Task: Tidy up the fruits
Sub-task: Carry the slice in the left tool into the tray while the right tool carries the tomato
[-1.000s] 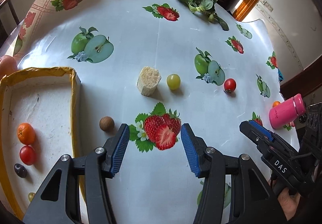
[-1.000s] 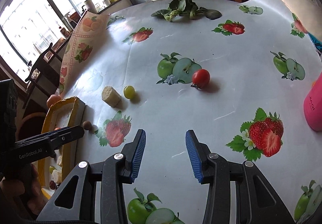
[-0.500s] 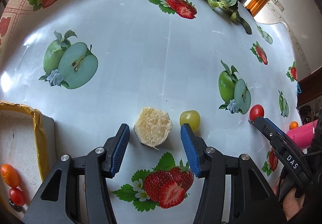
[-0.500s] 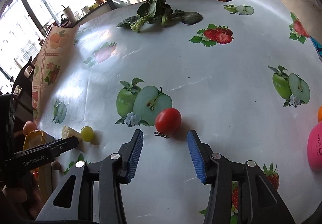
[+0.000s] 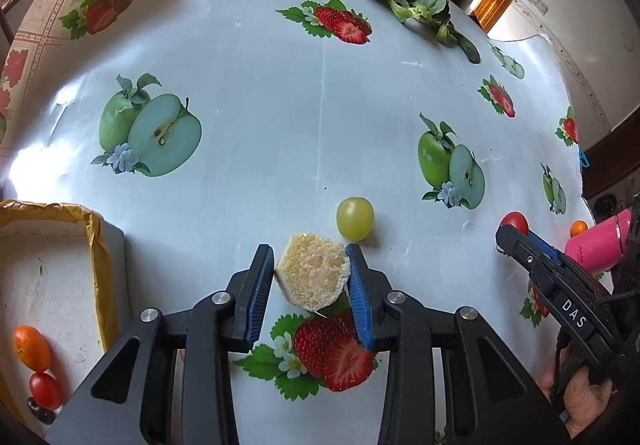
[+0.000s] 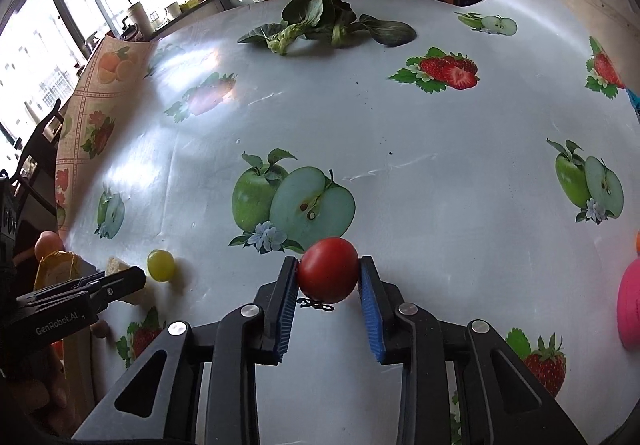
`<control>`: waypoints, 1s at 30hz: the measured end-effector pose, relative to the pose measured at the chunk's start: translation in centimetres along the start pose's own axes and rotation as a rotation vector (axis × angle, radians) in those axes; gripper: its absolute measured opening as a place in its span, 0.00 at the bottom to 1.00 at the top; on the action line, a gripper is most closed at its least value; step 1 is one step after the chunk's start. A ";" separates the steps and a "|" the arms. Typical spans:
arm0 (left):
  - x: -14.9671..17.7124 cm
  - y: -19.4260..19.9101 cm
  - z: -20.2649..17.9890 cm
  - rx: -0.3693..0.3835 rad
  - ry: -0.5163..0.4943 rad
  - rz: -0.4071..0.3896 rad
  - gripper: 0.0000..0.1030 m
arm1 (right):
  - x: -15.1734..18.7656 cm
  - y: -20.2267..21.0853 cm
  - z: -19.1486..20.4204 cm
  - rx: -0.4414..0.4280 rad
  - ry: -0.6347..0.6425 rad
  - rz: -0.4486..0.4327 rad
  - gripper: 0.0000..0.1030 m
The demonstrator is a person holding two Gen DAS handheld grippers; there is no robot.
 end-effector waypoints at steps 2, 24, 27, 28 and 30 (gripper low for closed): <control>0.3 1.2 -0.3 -0.005 -0.010 -0.011 0.33 | 0.5 1.4 0.8 -0.018 -0.001 -0.009 0.29; 6.0 10.6 3.6 -0.063 0.034 -0.071 0.33 | 5.8 10.6 11.4 -0.155 0.105 -0.017 0.29; 6.5 11.5 4.6 -0.072 0.045 -0.078 0.33 | 6.2 11.1 12.7 -0.169 0.121 -0.018 0.29; 6.6 11.8 4.9 -0.074 0.050 -0.081 0.33 | 6.3 11.3 13.1 -0.172 0.125 -0.018 0.29; 6.7 12.3 5.6 -0.079 0.058 -0.087 0.33 | 6.5 11.6 13.9 -0.180 0.133 -0.018 0.29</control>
Point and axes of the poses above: each gripper's, at about its wrist camera, not at the fingertips, and y roughly against the way its jaws point, z to its left, x to its underside, the point moved 9 cm from there along -y, roughly the way its jaws point, and after that the axes turned 7 degrees about -z, right-handed, at the moved point
